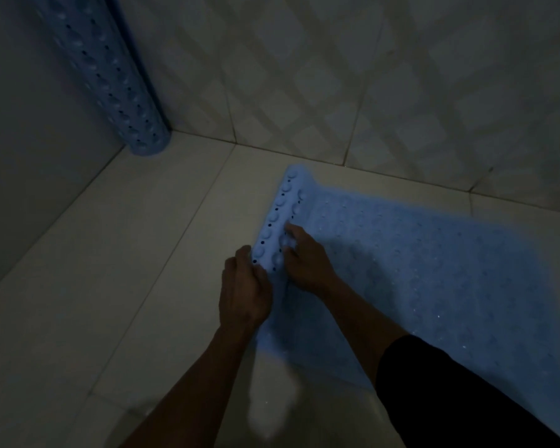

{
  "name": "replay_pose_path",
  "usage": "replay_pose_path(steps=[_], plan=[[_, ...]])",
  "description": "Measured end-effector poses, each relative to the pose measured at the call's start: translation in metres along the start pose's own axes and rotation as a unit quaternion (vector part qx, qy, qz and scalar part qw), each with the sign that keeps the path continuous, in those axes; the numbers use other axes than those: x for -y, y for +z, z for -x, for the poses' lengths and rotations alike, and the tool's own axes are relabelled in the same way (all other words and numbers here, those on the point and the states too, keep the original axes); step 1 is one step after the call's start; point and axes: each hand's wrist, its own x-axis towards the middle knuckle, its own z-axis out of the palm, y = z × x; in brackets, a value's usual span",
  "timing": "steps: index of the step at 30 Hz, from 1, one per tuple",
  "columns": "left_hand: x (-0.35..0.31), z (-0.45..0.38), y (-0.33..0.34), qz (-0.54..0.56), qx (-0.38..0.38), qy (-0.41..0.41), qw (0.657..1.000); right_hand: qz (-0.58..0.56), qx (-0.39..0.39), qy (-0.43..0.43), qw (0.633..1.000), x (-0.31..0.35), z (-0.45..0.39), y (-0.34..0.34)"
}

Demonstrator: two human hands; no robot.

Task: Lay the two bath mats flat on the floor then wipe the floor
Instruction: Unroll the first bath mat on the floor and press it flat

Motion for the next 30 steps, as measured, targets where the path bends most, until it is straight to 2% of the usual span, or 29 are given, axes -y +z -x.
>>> replay_pose_path(steps=[5,9,12,14,19,23,26,30], plan=[[0.018,-0.008,-0.007,-0.055,0.062,0.023,0.996,-0.002,-0.024,0.005,1.000,0.006,-0.012,0.006],[0.030,-0.018,-0.016,-0.111,0.035,0.001,0.993,0.049,-0.008,-0.016,0.999,-0.001,-0.015,0.006],[0.031,-0.021,-0.022,-0.132,0.030,0.033,0.990,0.116,0.026,-0.015,0.993,-0.011,-0.016,0.013],[0.031,-0.023,-0.025,-0.184,0.050,0.059,0.980,0.145,0.037,-0.013,0.989,-0.013,-0.016,0.017],[0.038,-0.042,-0.033,-0.297,0.045,0.049,0.953,0.164,0.033,-0.020,0.986,-0.016,-0.017,0.019],[0.041,-0.059,-0.038,-0.412,-0.039,-0.030,0.910,0.169,0.050,-0.013,0.984,-0.012,-0.019,0.009],[0.036,-0.074,-0.036,-0.439,-0.026,0.024,0.898,0.185,0.012,-0.024,0.982,-0.016,-0.027,0.002],[0.024,-0.105,-0.011,-0.348,0.049,0.119,0.928,0.241,-0.066,-0.036,0.968,-0.030,-0.048,-0.012]])
